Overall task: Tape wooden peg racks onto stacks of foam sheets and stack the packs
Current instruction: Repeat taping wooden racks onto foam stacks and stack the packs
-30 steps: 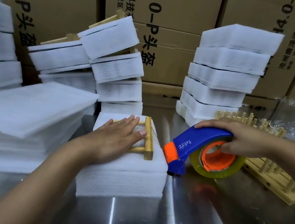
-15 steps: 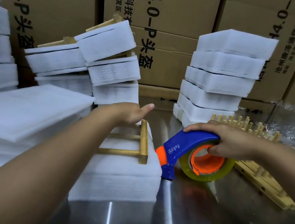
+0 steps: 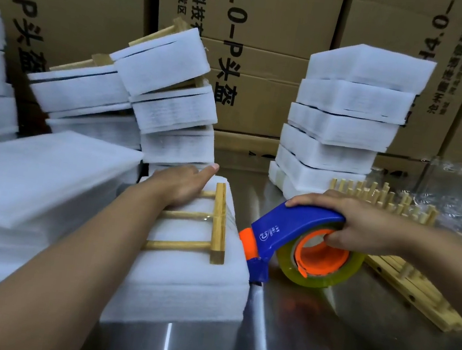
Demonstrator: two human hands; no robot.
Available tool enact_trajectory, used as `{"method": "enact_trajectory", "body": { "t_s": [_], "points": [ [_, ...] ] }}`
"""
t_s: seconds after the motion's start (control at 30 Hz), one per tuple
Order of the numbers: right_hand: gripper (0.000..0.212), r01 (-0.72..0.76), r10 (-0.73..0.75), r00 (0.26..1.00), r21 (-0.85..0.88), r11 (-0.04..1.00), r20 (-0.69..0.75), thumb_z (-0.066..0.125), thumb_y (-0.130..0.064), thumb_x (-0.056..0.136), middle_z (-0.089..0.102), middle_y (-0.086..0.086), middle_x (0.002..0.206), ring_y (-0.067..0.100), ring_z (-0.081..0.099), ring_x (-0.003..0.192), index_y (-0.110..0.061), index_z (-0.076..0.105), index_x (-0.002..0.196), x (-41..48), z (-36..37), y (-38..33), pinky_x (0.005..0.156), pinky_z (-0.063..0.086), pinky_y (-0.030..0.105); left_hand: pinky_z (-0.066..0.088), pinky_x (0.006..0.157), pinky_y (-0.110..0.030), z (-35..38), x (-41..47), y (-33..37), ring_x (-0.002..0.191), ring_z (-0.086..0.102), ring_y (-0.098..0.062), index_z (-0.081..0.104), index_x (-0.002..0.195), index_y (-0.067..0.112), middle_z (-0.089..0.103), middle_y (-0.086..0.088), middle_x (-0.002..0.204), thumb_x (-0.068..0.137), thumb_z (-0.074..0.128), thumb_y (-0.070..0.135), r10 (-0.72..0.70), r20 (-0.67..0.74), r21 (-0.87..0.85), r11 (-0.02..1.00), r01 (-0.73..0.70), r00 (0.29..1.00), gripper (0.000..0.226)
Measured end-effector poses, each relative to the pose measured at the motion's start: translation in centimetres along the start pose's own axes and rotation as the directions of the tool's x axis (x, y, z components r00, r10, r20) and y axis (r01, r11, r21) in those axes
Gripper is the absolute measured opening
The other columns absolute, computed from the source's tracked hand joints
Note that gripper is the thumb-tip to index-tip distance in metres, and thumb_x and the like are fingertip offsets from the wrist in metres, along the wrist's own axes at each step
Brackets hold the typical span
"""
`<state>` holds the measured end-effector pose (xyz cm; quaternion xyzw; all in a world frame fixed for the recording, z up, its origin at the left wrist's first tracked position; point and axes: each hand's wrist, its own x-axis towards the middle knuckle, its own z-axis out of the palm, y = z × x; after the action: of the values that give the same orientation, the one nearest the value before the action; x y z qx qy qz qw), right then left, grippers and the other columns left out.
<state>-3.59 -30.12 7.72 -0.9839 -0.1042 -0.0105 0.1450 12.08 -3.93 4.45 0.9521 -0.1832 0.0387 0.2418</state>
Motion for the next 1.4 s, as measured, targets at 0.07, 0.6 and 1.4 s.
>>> {"method": "enact_trajectory", "body": {
  "t_s": [0.07,0.6,1.4],
  "points": [
    [0.078,0.008,-0.008,1.000,0.001,1.000,-0.012,0.064,-0.013,0.081,0.045,-0.012,0.115,0.010,0.052,0.098,-0.076,0.033,0.113,0.2,0.1,0.0,0.083,0.049,0.030,0.021,0.111,-0.040,-0.3,-0.1,-0.4,0.138,0.031,-0.026,0.040,0.142,0.027,0.035,-0.004,0.151,0.090,0.012,0.070,0.012,-0.018,-0.022,1.000,-0.012,1.000,0.074],
    [0.073,-0.113,0.101,0.983,0.073,0.991,0.153,0.055,0.004,0.079,0.063,-0.007,0.092,0.002,0.055,0.061,-0.061,0.051,0.111,4.1,-1.7,-1.3,0.055,0.047,0.015,0.020,0.111,-0.038,-0.4,0.1,-0.8,0.138,0.031,-0.024,0.042,0.141,0.026,0.036,-0.004,0.151,0.093,0.017,0.063,0.027,-0.014,-0.083,0.996,-0.028,1.000,0.066],
    [0.074,0.013,0.043,0.984,0.314,0.949,-0.171,0.059,0.010,0.080,0.057,-0.037,0.093,-0.012,0.057,0.072,-0.053,0.051,0.117,-1.6,1.3,-0.6,0.057,0.043,0.007,0.038,0.094,-0.031,-1.9,1.8,-5.8,0.118,0.054,-0.026,0.056,0.128,0.017,0.057,-0.011,0.130,0.092,0.032,0.063,-0.108,-0.076,-0.480,0.875,0.059,0.991,0.063]
  ]
}}
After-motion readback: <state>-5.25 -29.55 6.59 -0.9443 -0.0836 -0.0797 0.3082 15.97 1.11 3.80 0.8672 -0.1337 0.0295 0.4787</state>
